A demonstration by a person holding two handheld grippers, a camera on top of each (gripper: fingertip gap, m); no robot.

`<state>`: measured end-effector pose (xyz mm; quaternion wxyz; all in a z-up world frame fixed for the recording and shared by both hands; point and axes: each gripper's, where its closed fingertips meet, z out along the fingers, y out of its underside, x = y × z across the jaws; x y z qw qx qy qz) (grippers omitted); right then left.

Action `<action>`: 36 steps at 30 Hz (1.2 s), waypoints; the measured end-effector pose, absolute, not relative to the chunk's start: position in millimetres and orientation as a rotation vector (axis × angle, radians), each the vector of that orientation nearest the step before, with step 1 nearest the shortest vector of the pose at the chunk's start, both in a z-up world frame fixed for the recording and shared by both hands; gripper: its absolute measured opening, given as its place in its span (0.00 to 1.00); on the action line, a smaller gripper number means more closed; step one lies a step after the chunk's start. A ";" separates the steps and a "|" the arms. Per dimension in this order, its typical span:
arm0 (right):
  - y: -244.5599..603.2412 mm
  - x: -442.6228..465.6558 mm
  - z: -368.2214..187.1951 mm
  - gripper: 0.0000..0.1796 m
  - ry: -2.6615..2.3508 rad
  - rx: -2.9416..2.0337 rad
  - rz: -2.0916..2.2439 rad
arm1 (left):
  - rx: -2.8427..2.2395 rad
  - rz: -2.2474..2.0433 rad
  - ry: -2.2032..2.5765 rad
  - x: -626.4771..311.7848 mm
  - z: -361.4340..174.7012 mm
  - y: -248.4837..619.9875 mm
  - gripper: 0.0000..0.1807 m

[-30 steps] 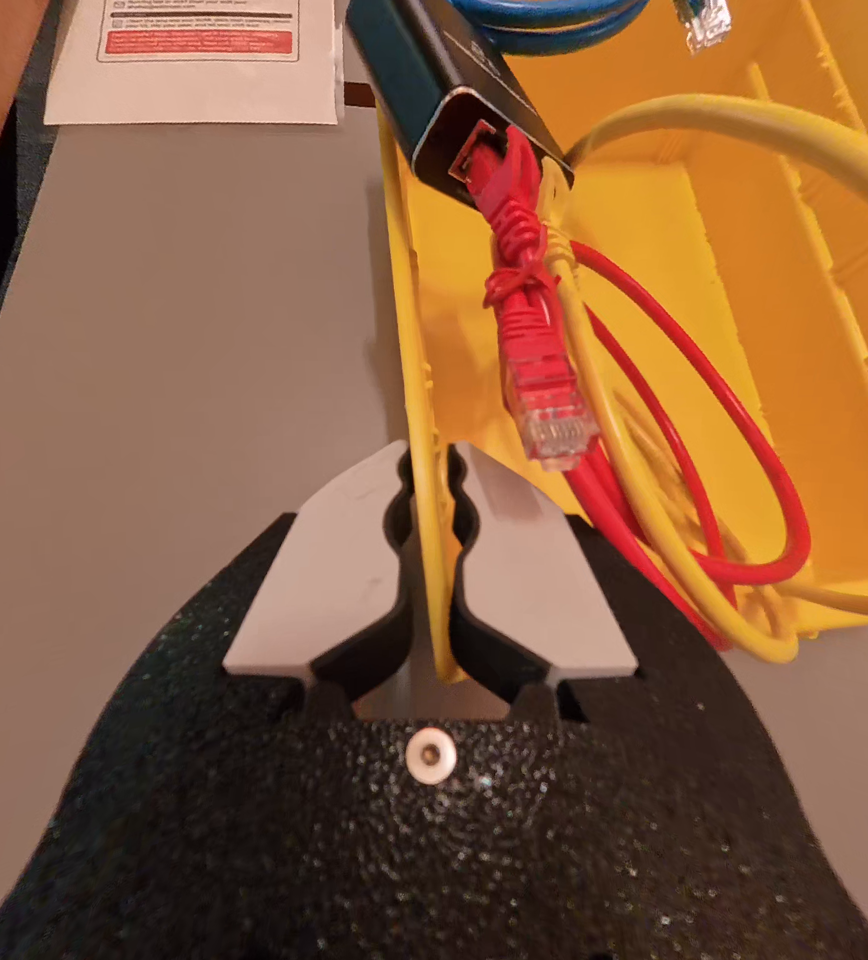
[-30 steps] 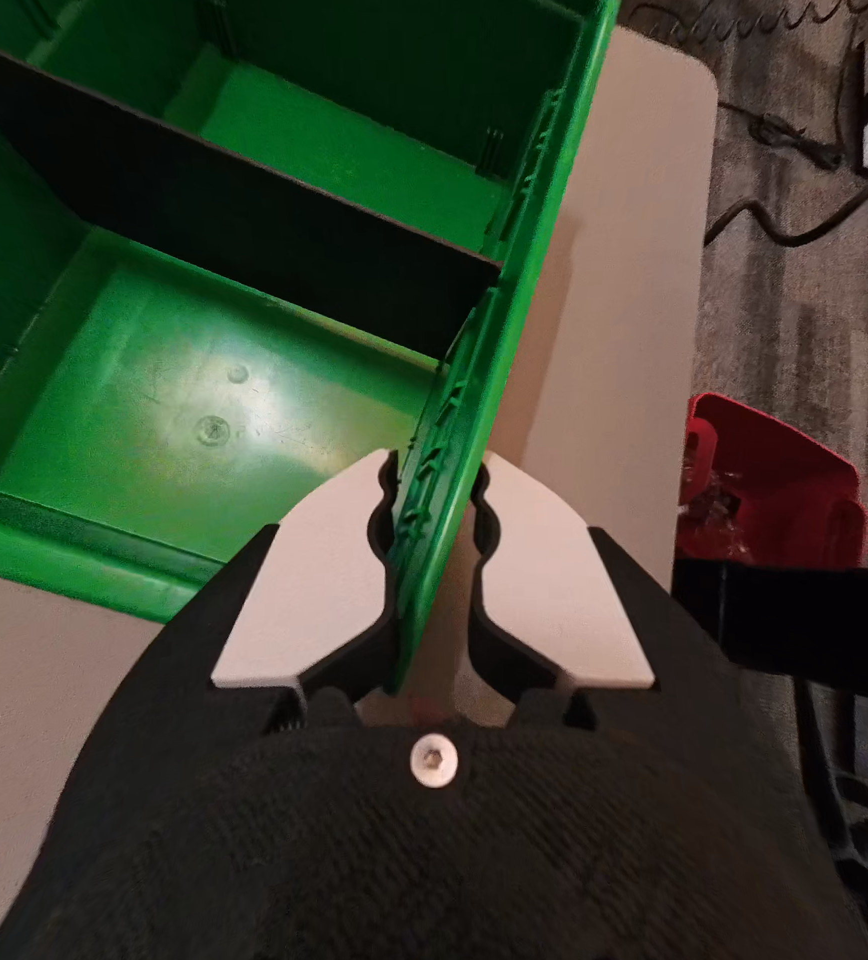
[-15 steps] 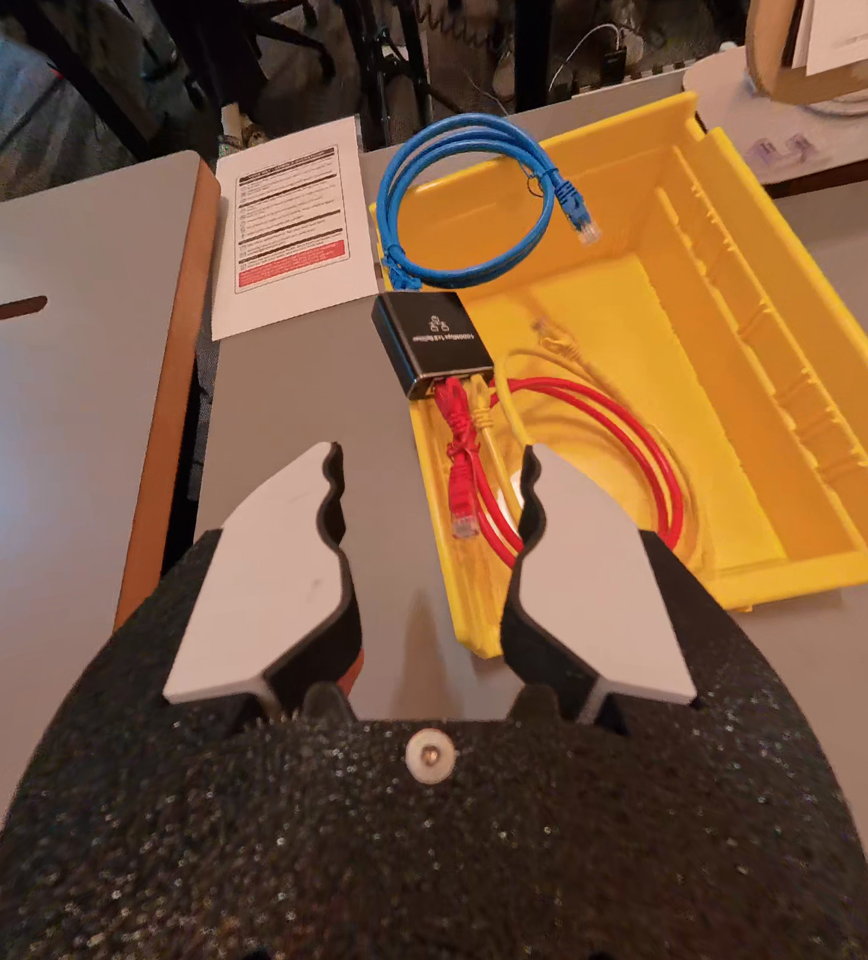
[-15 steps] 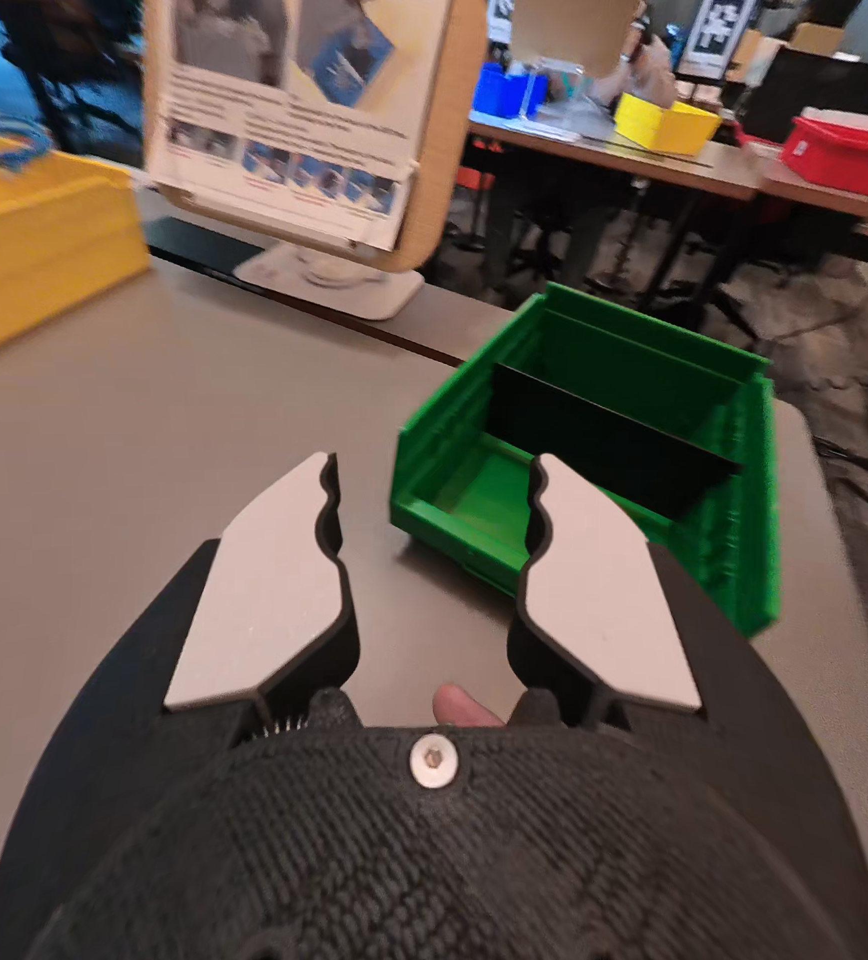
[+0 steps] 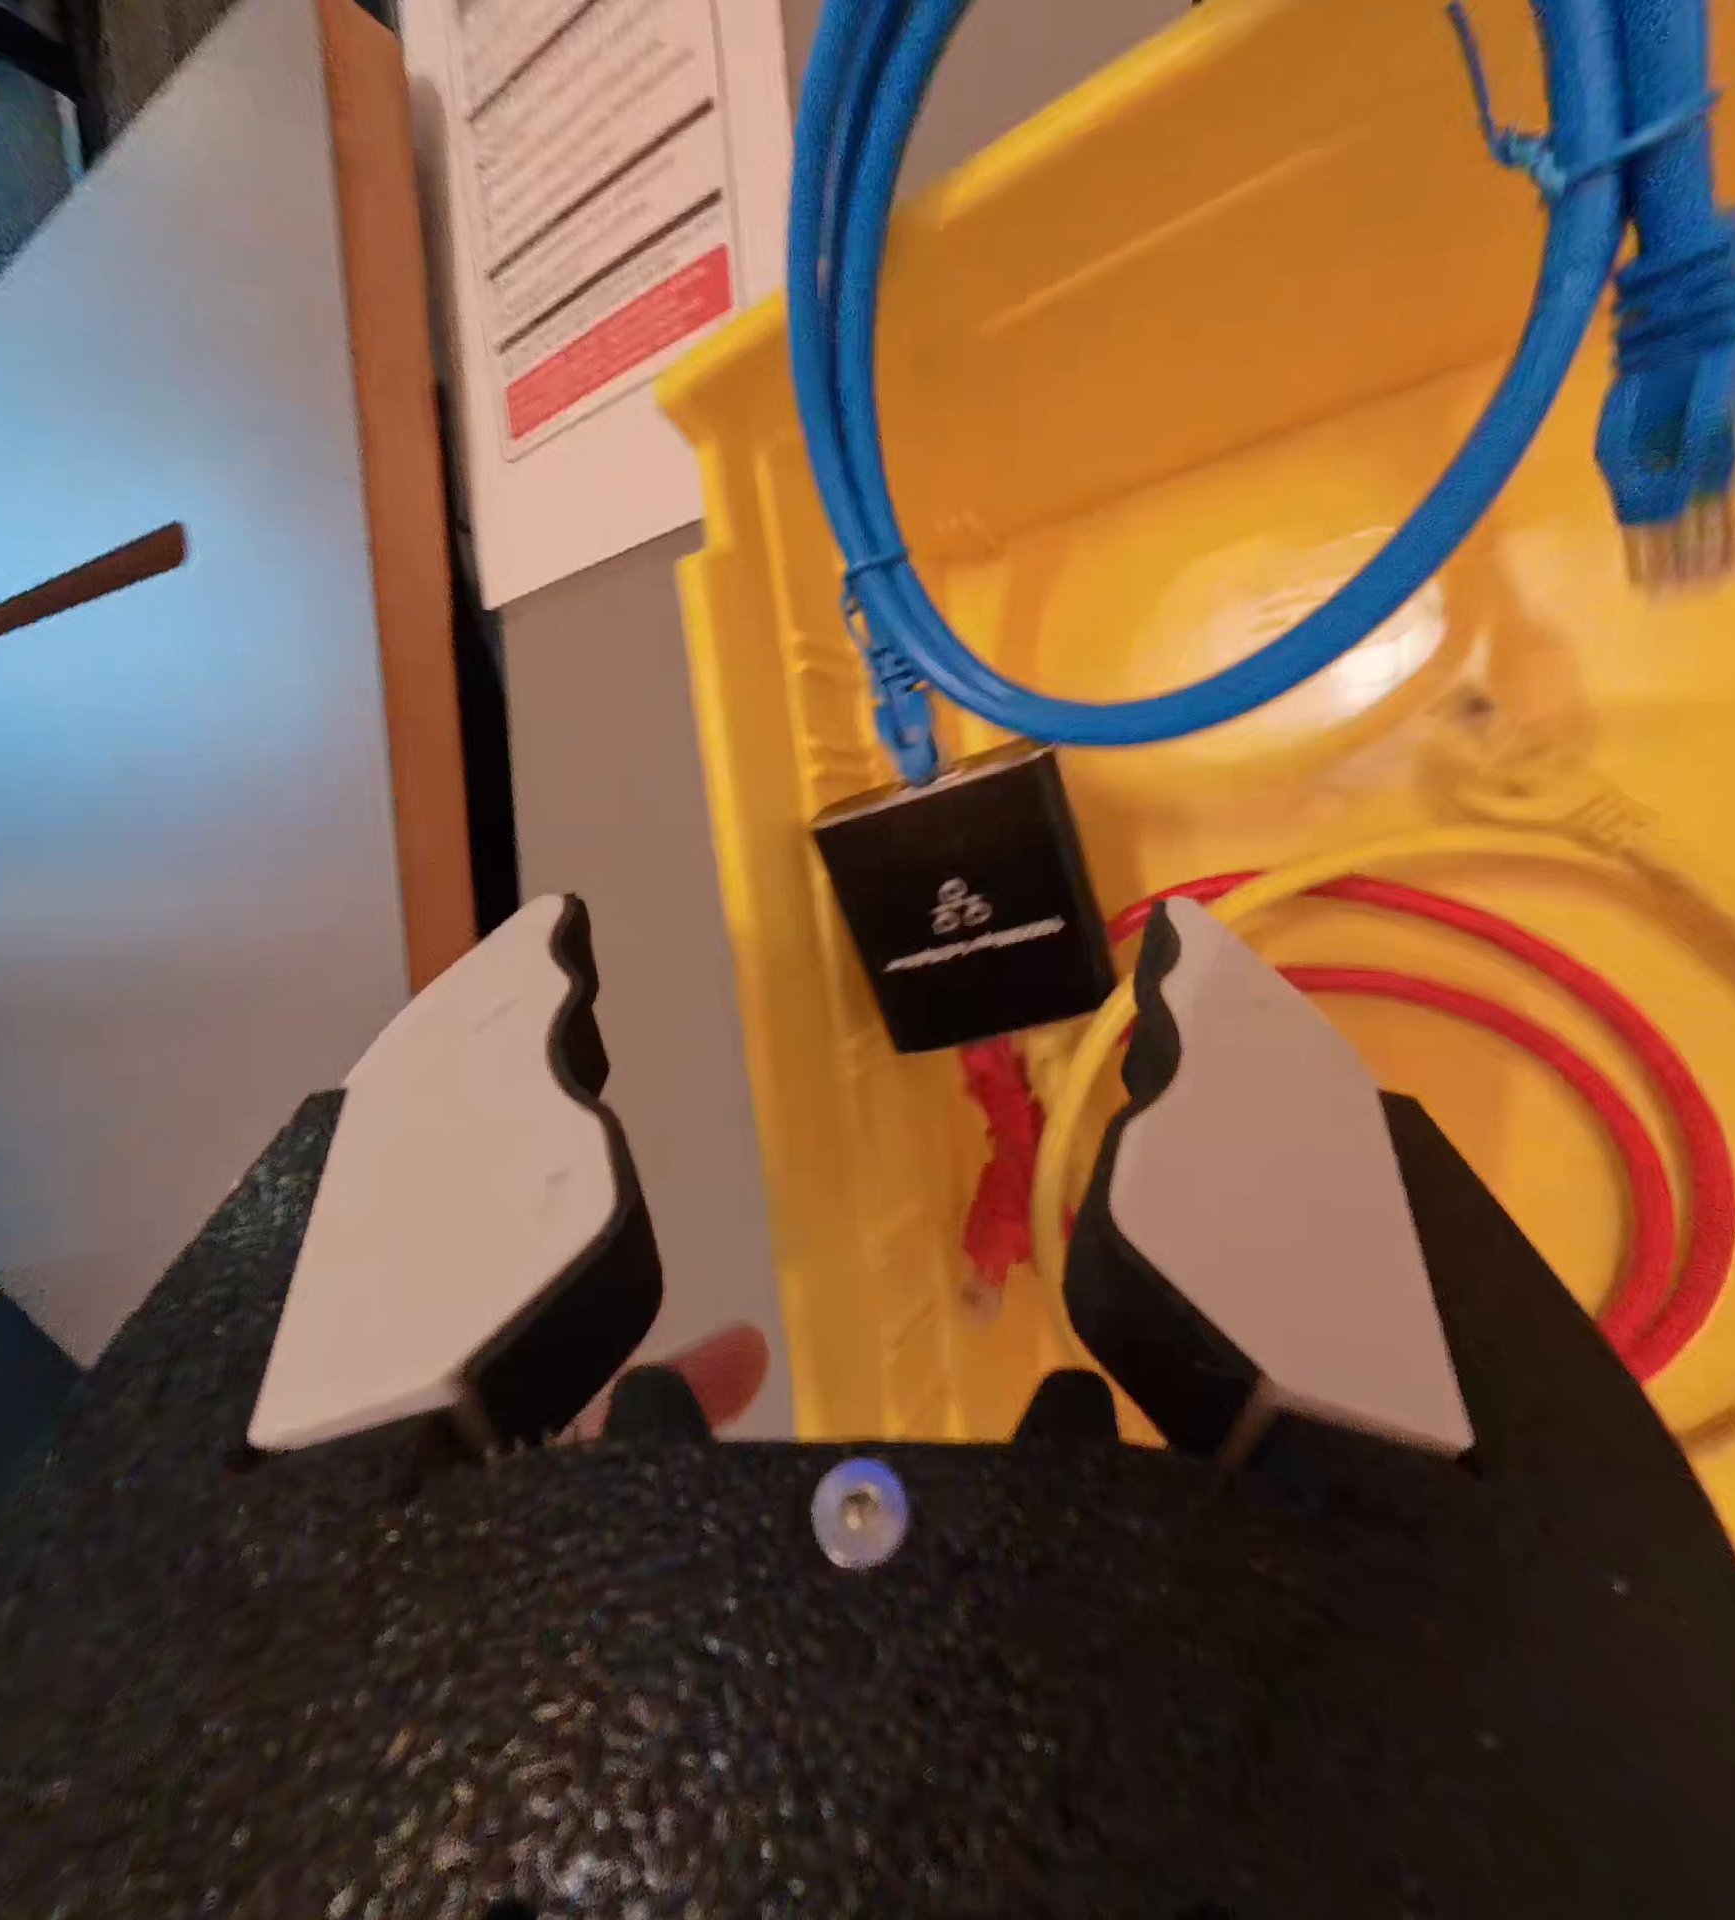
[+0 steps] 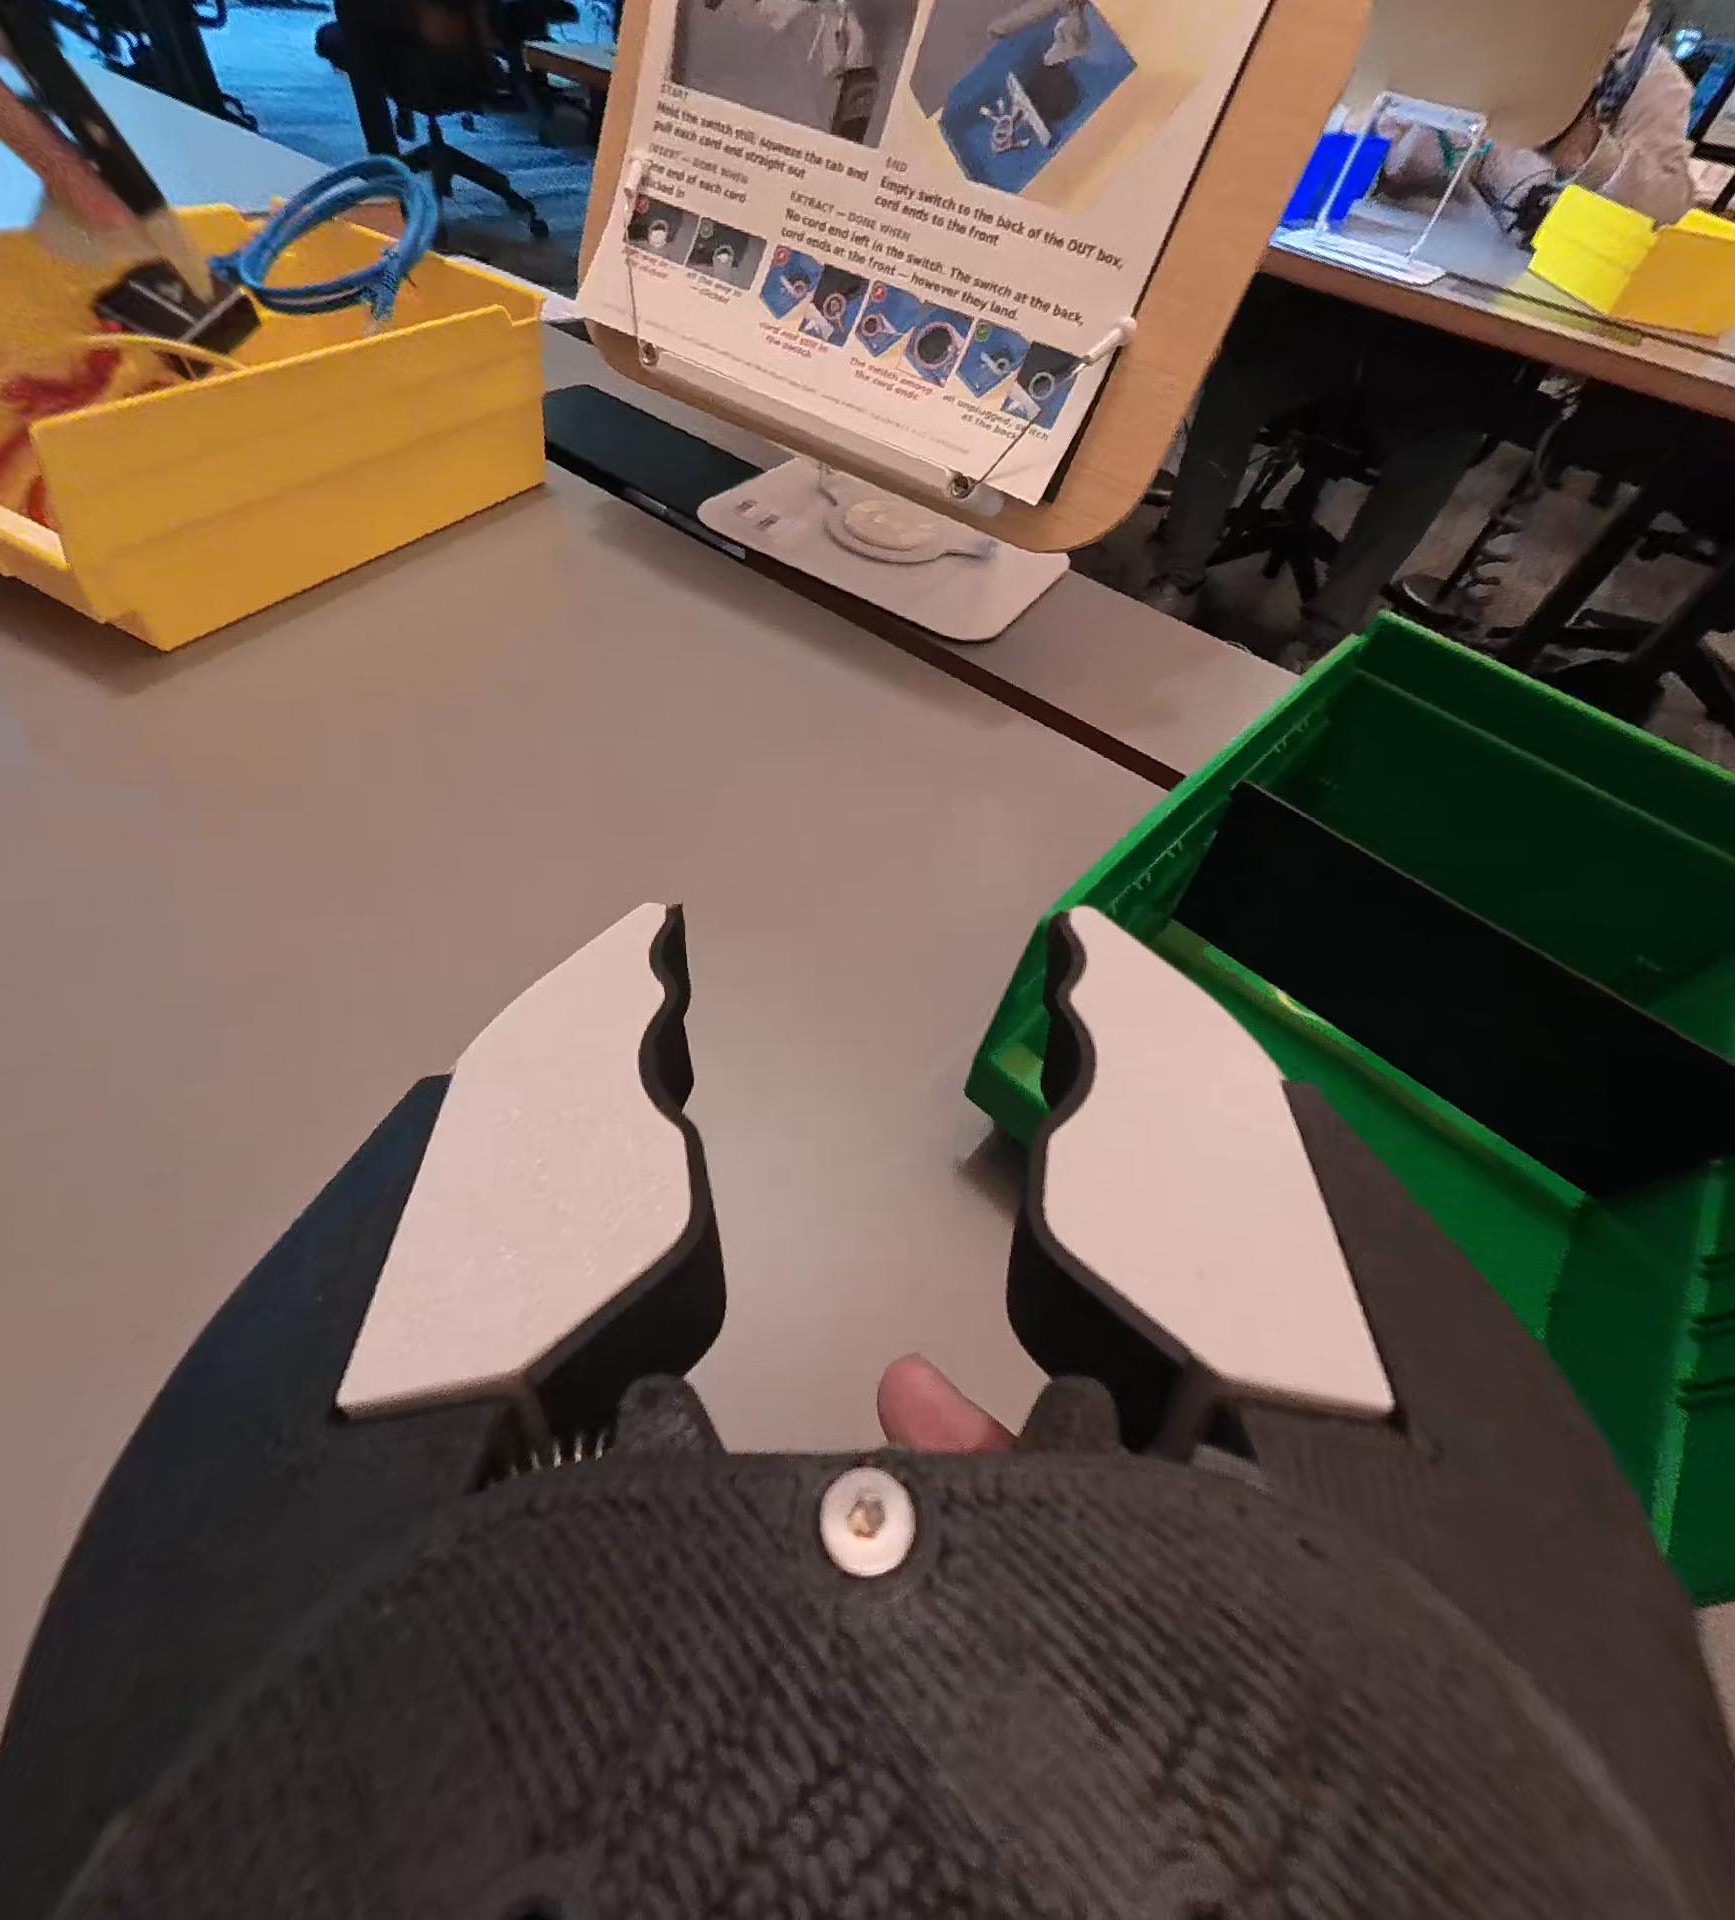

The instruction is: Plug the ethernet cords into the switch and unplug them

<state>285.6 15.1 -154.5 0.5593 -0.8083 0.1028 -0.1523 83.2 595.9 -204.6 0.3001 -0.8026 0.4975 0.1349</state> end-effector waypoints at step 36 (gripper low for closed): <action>-5.5 303.8 -203.9 0.37 0.286 -2.040 -0.283 | -2.029 0.698 1.383 104.0 -258.0 613.0 0.29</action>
